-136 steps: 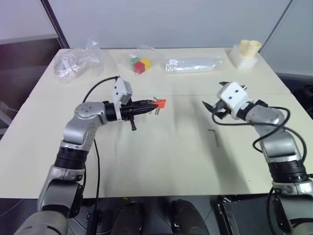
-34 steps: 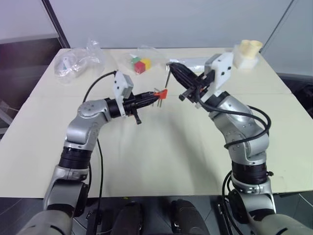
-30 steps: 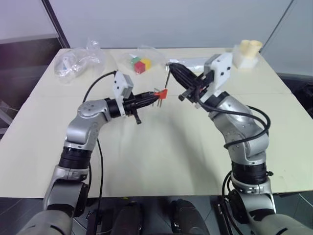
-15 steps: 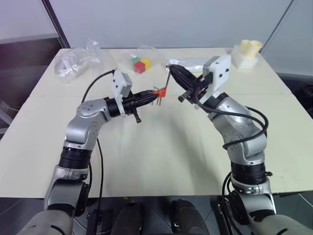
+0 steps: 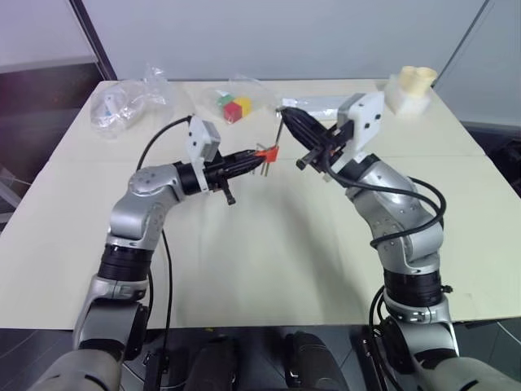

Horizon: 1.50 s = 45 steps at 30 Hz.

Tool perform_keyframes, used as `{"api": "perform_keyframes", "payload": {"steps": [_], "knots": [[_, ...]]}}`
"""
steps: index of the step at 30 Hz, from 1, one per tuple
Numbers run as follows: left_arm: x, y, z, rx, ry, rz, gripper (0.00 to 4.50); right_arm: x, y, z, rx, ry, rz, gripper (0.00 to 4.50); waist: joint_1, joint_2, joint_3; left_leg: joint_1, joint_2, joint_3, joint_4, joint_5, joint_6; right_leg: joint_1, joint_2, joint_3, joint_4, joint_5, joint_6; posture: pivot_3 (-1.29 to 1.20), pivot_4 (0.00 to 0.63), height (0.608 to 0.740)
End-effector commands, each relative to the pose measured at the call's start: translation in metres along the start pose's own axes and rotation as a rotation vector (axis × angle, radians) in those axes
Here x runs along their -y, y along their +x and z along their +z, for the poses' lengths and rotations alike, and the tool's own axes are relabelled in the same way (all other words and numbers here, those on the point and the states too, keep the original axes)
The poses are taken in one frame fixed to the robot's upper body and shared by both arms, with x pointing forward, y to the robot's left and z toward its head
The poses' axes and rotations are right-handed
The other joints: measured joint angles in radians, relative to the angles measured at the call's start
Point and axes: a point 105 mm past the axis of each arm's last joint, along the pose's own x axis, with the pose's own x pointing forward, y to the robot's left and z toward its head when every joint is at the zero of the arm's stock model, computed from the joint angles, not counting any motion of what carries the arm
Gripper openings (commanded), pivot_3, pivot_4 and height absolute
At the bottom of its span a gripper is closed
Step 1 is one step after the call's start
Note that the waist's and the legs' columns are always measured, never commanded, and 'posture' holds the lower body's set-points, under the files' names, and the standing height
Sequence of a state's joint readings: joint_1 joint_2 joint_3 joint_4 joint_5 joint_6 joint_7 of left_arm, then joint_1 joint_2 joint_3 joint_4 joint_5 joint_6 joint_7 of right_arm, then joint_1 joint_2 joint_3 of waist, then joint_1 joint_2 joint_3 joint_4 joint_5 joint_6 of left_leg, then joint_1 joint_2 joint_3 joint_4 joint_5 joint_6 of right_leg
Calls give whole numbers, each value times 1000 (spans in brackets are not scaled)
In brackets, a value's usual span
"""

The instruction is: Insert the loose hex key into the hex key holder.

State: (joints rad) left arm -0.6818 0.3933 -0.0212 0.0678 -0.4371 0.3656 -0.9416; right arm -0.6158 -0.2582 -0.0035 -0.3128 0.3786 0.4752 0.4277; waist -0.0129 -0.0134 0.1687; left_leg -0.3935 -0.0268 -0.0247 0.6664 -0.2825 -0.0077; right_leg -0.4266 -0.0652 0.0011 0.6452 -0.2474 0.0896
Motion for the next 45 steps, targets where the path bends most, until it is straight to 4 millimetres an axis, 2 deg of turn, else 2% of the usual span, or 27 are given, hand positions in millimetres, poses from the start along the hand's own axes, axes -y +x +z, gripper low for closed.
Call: {"api": "perform_keyframes", "payload": {"steps": [1,42,45], "knots": [[5,2,17,48,48,-20,0,-3,3,12,46,-14,16,41,0,0,0,0,0,0,0,0,0,0,0,0,0,0,0,0,150,740],[4,1,18,51,53,-13,0,1,2,13,32,-44,18,41,0,0,0,0,0,0,0,0,0,0,0,0,0,0,0,0,150,740],[4,2,18,52,53,-14,0,2,2,12,29,-50,14,1081,0,0,0,0,0,0,0,0,0,0,0,0,0,0,0,0,150,740]]}}
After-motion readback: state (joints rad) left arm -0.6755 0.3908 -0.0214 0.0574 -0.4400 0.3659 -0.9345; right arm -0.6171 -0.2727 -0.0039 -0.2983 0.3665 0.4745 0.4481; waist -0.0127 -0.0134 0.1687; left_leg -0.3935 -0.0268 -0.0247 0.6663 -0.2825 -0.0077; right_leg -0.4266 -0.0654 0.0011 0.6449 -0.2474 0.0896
